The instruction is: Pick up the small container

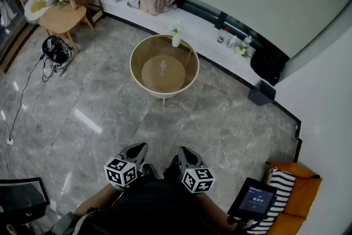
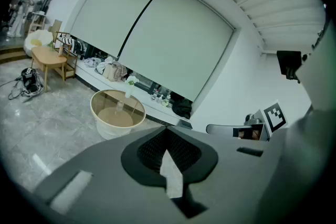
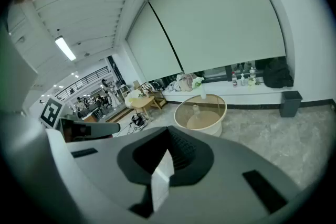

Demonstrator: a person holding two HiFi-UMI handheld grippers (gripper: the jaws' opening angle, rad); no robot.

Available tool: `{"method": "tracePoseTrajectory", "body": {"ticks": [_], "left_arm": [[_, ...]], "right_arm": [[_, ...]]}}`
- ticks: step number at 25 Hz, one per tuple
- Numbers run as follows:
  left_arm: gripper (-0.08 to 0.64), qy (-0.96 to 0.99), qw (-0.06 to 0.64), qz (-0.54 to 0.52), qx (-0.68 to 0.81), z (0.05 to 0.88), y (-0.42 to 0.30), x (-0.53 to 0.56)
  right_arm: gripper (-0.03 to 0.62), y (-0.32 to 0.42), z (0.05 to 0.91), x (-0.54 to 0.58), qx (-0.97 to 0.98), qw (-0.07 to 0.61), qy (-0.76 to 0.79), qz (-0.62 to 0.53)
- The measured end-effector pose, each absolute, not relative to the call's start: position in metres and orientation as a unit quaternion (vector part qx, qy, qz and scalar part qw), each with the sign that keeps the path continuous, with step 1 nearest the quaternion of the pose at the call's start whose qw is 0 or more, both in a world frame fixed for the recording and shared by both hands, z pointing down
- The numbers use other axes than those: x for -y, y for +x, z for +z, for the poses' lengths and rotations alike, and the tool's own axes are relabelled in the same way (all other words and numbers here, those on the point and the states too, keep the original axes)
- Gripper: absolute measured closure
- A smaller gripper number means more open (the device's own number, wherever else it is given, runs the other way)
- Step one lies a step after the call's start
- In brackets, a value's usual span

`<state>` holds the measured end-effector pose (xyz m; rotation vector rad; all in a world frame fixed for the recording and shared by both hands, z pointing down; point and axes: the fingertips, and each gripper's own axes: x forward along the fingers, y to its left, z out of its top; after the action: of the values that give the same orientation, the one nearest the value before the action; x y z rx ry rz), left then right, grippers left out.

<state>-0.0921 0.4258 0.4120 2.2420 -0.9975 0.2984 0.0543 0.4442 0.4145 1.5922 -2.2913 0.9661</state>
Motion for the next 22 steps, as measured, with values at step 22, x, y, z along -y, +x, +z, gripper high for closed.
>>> {"method": "tracePoseTrajectory", "body": {"ticks": [22], "left_arm": [[0.557,0.846,0.299,0.123,0.424,0.364,-0.059,-0.460]], "right_arm": [[0.586,0.083,0.364,-0.474,0.801,0.029,0.512,0.308]]}}
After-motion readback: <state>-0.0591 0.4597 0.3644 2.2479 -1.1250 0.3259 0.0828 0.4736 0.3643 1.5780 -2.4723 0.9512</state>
